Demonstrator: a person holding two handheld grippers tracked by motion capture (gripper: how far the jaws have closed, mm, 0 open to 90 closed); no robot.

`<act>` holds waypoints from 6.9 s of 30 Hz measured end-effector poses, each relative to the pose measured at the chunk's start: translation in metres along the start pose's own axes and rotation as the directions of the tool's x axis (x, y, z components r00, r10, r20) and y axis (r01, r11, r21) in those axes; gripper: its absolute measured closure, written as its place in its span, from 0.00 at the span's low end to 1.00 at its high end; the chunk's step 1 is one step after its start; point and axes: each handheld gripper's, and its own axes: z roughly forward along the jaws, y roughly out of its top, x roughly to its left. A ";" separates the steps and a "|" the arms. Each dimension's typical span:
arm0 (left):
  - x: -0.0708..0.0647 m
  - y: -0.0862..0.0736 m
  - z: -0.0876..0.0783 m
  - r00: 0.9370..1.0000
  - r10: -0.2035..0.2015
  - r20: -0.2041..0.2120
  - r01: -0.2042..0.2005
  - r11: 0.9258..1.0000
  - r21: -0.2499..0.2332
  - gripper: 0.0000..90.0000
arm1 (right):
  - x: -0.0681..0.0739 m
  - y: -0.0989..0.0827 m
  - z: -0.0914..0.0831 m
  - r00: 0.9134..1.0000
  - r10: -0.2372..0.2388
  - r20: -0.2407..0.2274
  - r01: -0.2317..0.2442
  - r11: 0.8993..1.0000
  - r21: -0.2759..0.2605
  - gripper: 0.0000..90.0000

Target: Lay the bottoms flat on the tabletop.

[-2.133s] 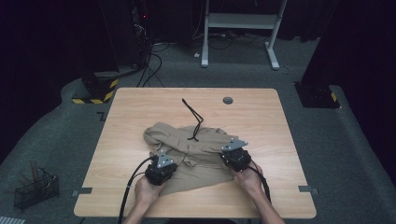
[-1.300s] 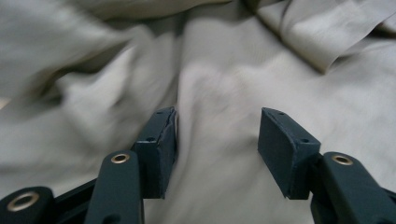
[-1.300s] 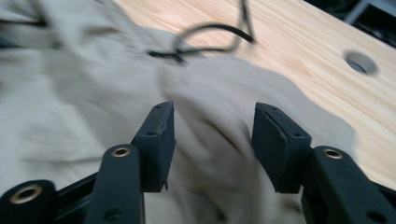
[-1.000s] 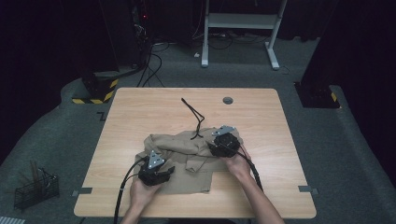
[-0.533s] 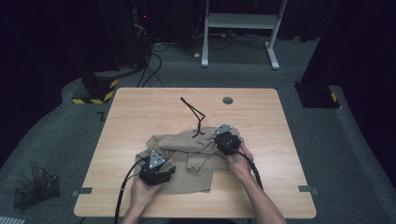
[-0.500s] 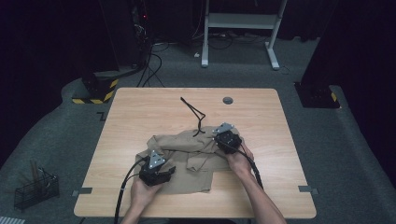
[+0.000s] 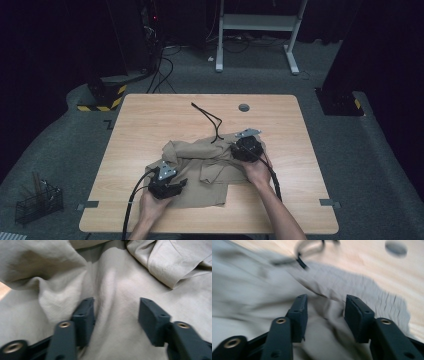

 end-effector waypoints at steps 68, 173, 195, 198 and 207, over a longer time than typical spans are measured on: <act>0.085 0.036 0.021 0.967 -0.038 -0.250 0.057 0.996 0.069 0.97 | 0.094 -0.062 -0.009 0.907 -0.289 -0.306 0.302 0.953 -0.005 1.00; 0.006 0.001 -0.018 0.991 0.120 -0.059 -0.116 0.990 0.079 0.99 | 0.016 -0.015 0.031 0.969 -0.221 0.110 0.215 0.975 0.058 0.96; 0.013 -0.001 0.004 0.995 -0.019 -0.102 0.017 1.000 -0.021 0.45 | 0.025 -0.056 -0.010 0.993 -0.074 -0.097 0.075 0.997 0.002 0.58; 0.022 0.005 0.010 0.991 -0.041 -0.125 0.038 0.999 -0.021 0.43 | 0.023 -0.057 0.006 0.992 -0.072 -0.106 0.076 0.996 0.036 0.64; 0.043 0.017 0.022 0.985 -0.069 -0.159 0.066 0.998 -0.022 0.42 | 0.023 -0.031 0.034 0.991 -0.097 -0.089 0.100 0.995 0.021 0.89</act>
